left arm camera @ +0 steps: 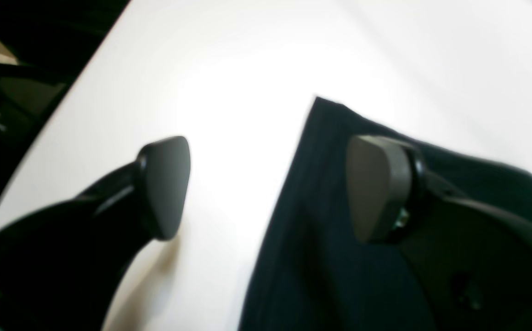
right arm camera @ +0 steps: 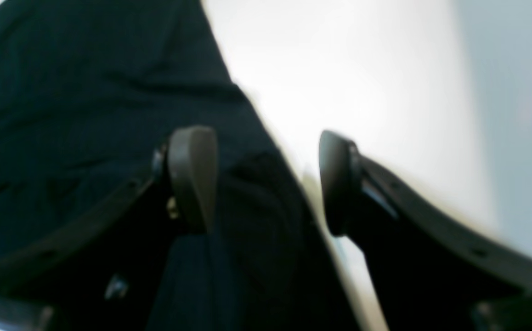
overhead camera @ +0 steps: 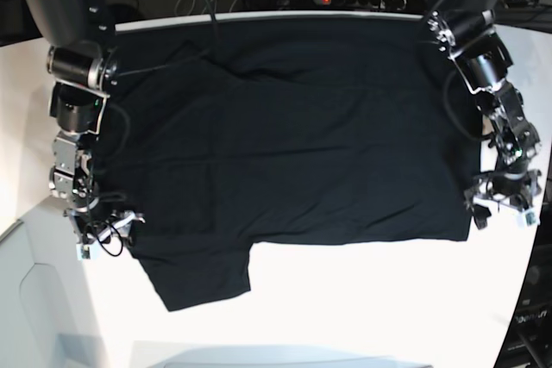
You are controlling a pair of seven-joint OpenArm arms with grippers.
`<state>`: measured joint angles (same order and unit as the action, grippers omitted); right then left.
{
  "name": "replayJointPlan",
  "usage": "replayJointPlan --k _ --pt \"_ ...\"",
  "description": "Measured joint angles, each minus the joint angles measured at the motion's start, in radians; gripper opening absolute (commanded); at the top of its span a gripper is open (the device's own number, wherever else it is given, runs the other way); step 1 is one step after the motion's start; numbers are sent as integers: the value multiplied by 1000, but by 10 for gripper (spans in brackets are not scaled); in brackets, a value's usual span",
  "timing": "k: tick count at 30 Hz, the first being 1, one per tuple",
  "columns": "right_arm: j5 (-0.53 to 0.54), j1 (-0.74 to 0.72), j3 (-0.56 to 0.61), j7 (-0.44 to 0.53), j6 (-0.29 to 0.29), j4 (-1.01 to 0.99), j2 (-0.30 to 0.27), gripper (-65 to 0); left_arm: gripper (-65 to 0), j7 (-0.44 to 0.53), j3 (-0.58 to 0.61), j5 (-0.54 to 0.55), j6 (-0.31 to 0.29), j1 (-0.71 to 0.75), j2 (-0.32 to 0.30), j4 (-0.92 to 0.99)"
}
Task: Fold the T-shirt properly
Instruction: 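Release the edge and move both grippers to the shirt's hem corners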
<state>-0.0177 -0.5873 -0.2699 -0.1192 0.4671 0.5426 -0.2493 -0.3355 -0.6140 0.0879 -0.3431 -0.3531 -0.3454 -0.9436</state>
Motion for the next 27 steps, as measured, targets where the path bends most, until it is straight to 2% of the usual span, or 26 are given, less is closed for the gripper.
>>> replayJointPlan --k 4,9,15,19,20,27 --pt "16 -6 0 42 -2 -57 0 -294 -138 78 81 2 -2 -31 -34 128" --pt "19 -13 0 63 -3 -83 -2 -307 -138 133 132 -1 -2 -73 -45 257" --pt "33 18 -1 97 -4 -75 -1 -483 -138 188 137 0 -1 -171 -56 415" --pt "34 20 -3 91 -4 -78 -2 -631 -138 226 225 -2 3 -213 -69 479" --pt "35 21 -3 92 -3 -78 -2 -650 -138 253 246 0 2 -225 -67 497" --pt "42 34 -3 104 -3 -71 0 -650 -140 330 290 -2 0 -277 -64 658"
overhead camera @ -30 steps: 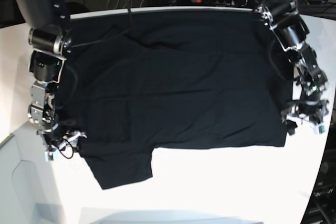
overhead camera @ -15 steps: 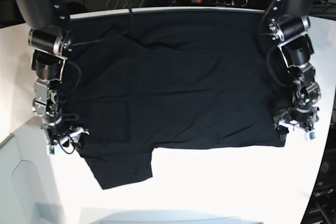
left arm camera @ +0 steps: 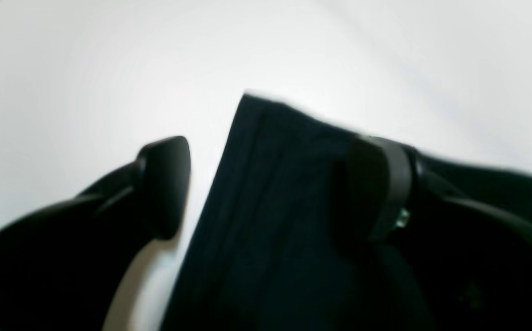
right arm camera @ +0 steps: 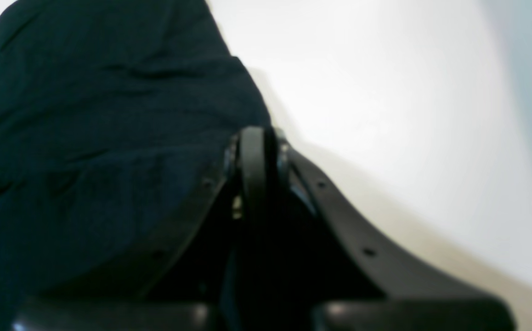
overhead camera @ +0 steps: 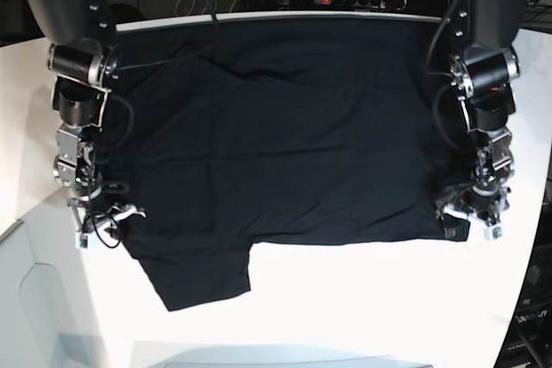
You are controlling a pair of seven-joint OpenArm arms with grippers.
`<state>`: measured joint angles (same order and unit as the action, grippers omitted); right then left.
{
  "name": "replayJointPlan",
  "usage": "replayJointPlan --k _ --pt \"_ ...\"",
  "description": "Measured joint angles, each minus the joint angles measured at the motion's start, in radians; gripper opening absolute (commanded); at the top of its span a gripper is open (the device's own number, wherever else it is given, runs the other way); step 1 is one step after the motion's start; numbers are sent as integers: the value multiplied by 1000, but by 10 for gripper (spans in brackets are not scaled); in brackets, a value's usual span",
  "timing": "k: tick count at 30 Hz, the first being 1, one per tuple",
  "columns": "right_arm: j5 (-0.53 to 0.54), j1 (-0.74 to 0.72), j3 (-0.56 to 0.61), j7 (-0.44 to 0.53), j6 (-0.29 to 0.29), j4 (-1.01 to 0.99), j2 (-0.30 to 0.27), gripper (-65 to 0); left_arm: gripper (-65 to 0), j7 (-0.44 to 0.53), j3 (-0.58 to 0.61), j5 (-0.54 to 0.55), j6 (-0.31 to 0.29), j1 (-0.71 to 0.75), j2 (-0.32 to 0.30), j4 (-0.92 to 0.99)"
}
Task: Fold the T-shirt properly
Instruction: 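Release the edge and move both grippers to the shirt's hem corners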
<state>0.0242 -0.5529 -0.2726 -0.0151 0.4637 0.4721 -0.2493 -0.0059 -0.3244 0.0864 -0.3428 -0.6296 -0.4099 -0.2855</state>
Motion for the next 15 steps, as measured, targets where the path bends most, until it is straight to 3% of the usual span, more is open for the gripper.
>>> replayJointPlan --k 7,13,15 --pt "4 8 0 12 0 0 0 -650 -154 13 0 0 2 -10 3 19" --pt "4 8 0 12 0 0 0 -650 -389 14 0 3 3 -10 3 22" --pt "4 8 0 11 0 0 0 -650 -425 14 0 3 2 -9 3 22"
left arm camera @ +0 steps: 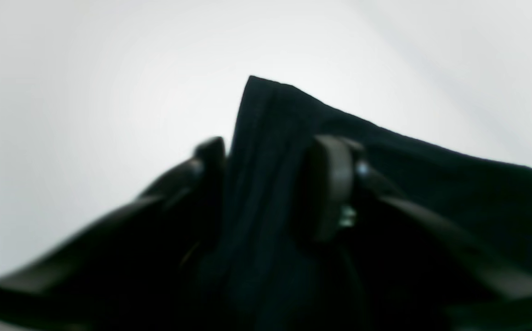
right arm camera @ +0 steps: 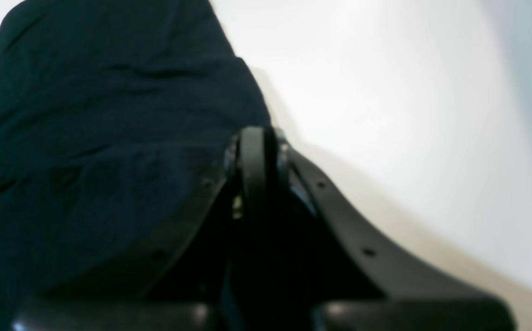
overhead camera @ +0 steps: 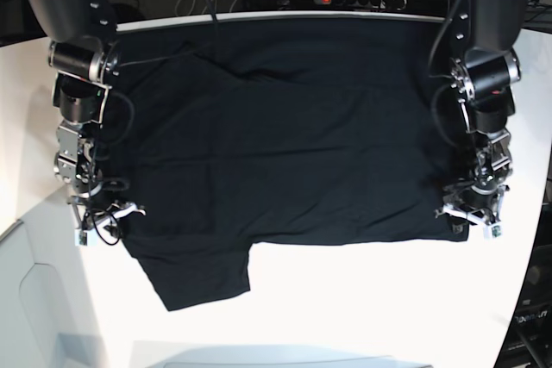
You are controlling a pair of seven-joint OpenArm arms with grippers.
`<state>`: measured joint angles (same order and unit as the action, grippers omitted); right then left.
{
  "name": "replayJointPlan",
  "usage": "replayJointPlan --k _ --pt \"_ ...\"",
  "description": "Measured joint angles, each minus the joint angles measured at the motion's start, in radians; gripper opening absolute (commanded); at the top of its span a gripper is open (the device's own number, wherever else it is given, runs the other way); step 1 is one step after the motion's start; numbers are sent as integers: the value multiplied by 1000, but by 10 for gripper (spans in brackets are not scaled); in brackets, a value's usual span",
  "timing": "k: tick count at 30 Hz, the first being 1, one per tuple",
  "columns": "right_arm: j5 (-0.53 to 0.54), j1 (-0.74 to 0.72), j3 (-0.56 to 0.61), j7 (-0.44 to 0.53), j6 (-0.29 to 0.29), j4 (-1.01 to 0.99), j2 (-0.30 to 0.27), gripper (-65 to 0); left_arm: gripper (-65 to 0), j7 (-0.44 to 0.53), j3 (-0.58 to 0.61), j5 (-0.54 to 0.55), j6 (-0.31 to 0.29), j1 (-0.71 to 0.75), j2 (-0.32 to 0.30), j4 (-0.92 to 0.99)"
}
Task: Fold the T-shirt properly
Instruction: 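Release the edge and move both grippers to the shirt's hem corners, then grasp the hem corners and lift them toward the shoulder edge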
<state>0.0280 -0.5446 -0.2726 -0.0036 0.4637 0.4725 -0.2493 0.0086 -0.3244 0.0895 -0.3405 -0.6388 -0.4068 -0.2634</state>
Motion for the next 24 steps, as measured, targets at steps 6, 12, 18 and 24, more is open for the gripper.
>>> replayJointPlan --k 6,12,18,24 --pt "0 0 0 0 0 0 0 -650 -432 50 0 14 0 13 -2 41" --pt "4 3 0 1 0 0 0 -650 -429 57 -1 15 -1 7 -8 70" --pt "4 2 0 1 0 0 0 -650 -441 60 -3 15 -1 7 -9 72" --pt "4 3 0 1 0 0 0 -650 -650 60 -6 23 -1 13 -18 74"
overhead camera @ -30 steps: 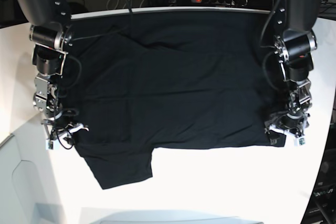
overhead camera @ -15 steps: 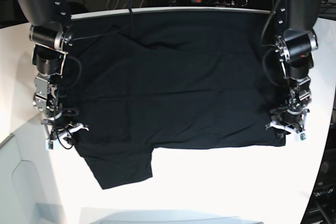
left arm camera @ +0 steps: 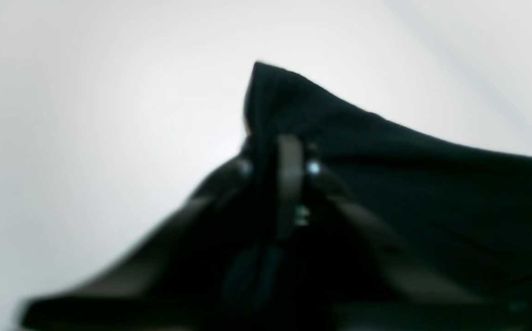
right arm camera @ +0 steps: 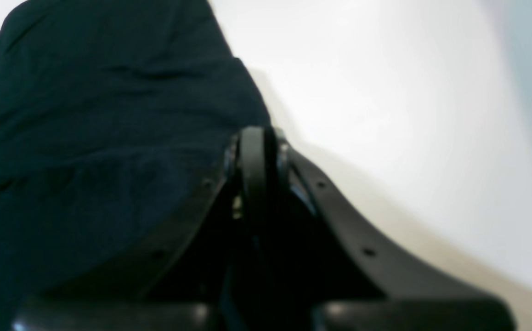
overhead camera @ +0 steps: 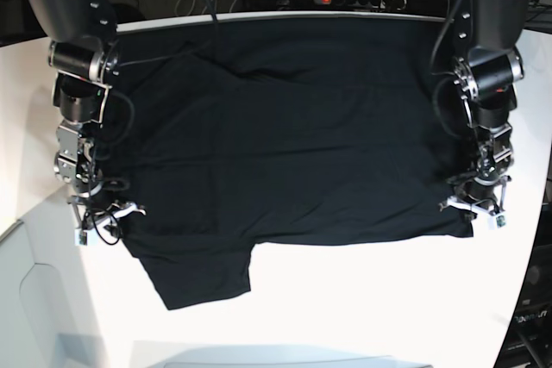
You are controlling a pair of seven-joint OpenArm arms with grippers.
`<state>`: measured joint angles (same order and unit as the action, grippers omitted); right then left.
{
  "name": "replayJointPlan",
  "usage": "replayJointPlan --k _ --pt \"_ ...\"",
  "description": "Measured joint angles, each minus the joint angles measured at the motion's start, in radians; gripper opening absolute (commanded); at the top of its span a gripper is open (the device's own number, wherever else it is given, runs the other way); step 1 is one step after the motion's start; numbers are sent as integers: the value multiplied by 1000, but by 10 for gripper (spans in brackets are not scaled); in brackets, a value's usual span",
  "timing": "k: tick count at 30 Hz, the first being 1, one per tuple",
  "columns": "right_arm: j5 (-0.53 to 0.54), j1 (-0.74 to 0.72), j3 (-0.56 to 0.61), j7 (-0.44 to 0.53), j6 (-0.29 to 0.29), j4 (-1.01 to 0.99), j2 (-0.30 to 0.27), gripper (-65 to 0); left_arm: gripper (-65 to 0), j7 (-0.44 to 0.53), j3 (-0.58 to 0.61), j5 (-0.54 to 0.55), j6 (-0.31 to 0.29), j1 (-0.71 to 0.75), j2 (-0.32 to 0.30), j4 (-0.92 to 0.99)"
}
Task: Fold the T-shirt properly
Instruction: 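Grasp the hem corners and lift them toward the shoulder edge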
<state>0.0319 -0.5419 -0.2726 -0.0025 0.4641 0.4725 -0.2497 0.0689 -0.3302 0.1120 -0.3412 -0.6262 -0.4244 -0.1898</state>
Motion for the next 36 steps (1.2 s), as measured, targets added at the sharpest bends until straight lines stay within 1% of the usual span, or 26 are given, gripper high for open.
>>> replayJointPlan --k 2,6,9,18,23,25,28,30,34,36 --pt "0 0 0 0 0 0 0 -650 -638 0 0 0 0 0 0 0" --pt "-2 -2 -2 -16 0 13 0 -650 -649 -4 -1 1 0 0 1 -3" --pt "-27 27 -2 -72 1 100 4 -650 -649 -6 -1 1 0 0 1 -3" --pt "-39 165 -2 -109 3 345 26 -650 -649 -11 -2 5 -3 0 0 -6" --pt "-39 180 -2 -109 3 387 25 -650 -649 -25 -2 113 -3 3 0 -6" --pt "-39 175 -2 -109 3 388 25 -650 -649 -75 -2 142 -23 2 -16 -6" --pt "-39 174 -2 -108 3 388 26 -650 -649 -149 -2 193 -19 8 -33 -39" --pt "-38 174 -2 -105 3 388 26 -650 -649 -207 0 204 -5 37 -29 -115" --pt "-41 184 -13 -108 3 439 30 -650 -649 -342 0 196 1 153 -17 -369" --pt "-35 189 -47 -102 3 466 47 -650 -649 -365 -1 202 6 212 -11 -499"
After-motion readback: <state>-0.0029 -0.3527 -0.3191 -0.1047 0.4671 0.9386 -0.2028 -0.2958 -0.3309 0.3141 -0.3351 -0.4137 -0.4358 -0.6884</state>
